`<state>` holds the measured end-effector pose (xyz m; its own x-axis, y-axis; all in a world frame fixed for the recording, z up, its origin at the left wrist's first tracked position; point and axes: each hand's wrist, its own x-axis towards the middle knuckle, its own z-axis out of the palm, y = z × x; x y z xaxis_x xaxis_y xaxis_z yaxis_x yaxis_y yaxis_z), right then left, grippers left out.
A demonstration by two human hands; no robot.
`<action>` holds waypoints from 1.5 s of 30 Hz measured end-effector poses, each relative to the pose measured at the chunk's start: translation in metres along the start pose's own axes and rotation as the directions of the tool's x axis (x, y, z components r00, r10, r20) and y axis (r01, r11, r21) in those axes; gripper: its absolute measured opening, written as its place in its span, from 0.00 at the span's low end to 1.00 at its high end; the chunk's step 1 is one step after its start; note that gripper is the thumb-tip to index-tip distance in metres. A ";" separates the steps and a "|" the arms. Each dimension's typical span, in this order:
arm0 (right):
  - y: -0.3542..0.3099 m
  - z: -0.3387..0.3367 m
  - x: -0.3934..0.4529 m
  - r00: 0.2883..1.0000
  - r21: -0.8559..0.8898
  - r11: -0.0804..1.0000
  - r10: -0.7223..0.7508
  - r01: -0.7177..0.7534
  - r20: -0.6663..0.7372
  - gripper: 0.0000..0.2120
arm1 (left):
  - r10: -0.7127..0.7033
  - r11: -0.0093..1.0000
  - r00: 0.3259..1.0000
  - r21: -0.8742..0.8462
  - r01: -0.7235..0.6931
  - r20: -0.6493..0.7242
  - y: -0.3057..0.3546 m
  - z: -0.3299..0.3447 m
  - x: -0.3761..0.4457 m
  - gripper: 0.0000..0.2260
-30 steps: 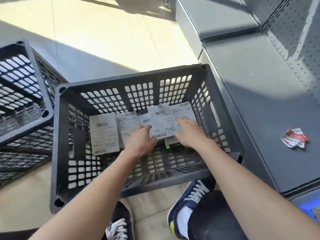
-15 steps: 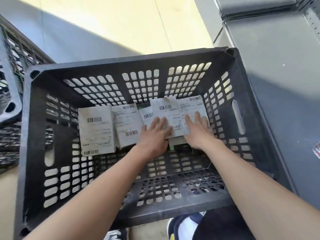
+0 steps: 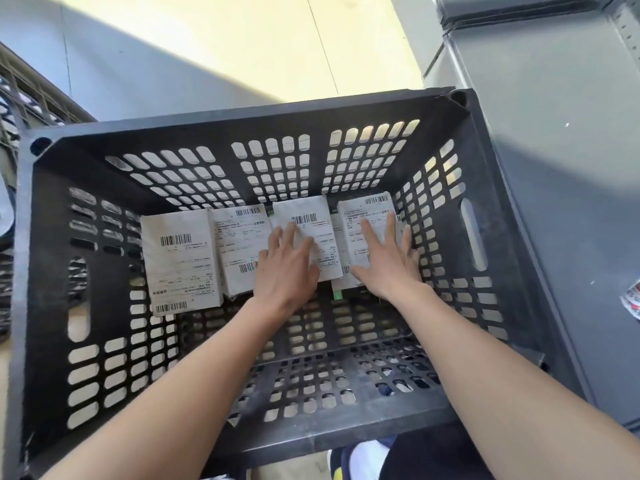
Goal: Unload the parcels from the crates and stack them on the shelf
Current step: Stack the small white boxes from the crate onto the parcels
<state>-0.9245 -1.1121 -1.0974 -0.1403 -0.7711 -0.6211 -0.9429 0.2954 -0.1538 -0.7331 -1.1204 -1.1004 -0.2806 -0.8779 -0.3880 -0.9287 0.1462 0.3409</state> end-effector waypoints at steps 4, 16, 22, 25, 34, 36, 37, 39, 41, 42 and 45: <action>0.004 0.007 0.004 1.000 0.052 0.998 0.018 -0.019 0.025 0.48 | -0.113 0.989 0.994 -0.097 0.112 0.000 0.019 0.015 0.014 0.23; 0.010 0.006 0.003 1.000 0.058 0.998 0.008 -0.006 -0.024 0.49 | -0.222 0.957 0.975 -0.194 0.214 -0.019 0.037 0.029 0.022 0.40; 0.009 -0.008 -0.012 0.995 0.129 0.989 0.082 -0.074 -0.056 0.47 | -0.260 0.940 0.965 -0.218 0.262 0.037 0.035 0.003 0.010 0.39; 0.002 -0.020 -0.029 0.990 0.169 0.984 0.079 -0.058 -0.119 0.46 | -0.313 0.913 0.947 -0.253 0.320 0.068 0.035 -0.018 -0.002 0.40; -0.024 -0.079 -0.141 0.932 0.362 0.928 0.056 0.083 -0.358 0.39 | -0.098 0.947 0.984 -0.317 0.046 -0.151 0.063 -0.113 -0.085 0.22; -0.027 -0.093 -0.164 0.905 0.350 0.930 0.047 0.115 -0.423 0.38 | -0.070 0.951 0.978 -0.308 0.006 -0.195 0.074 -0.133 -0.100 0.23; -0.025 -0.101 -0.180 0.883 0.345 0.929 0.050 0.130 -0.467 0.38 | -0.039 0.952 0.972 -0.305 -0.035 -0.231 0.082 -0.144 -0.113 0.24; -0.018 -0.117 -0.213 0.840 0.351 0.927 0.085 0.130 -0.535 0.38 | 0.030 0.948 0.953 -0.293 -0.122 -0.302 0.099 -0.164 -0.138 0.23; -0.005 -0.131 -0.246 0.798 0.360 0.927 0.135 0.108 -0.587 0.37 | 0.091 0.943 0.933 -0.271 -0.193 -0.348 0.122 -0.182 -0.162 0.22; 0.003 -0.137 -0.263 0.777 0.359 0.928 0.154 0.098 -0.610 0.37 | 0.122 0.936 0.925 -0.268 -0.228 -0.360 0.135 -0.189 -0.174 0.23; 0.034 -0.148 -0.317 0.711 0.374 0.924 0.209 0.081 -0.671 0.36 | 0.231 0.916 0.891 -0.220 -0.334 -0.391 0.178 -0.204 -0.206 0.25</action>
<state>-0.9573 -0.9413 -0.7920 -0.5000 -0.8651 0.0415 -0.7693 0.4216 -0.4799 -0.7906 -1.0063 -0.7852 -0.3694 -0.9268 0.0674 -0.7040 0.3265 0.6307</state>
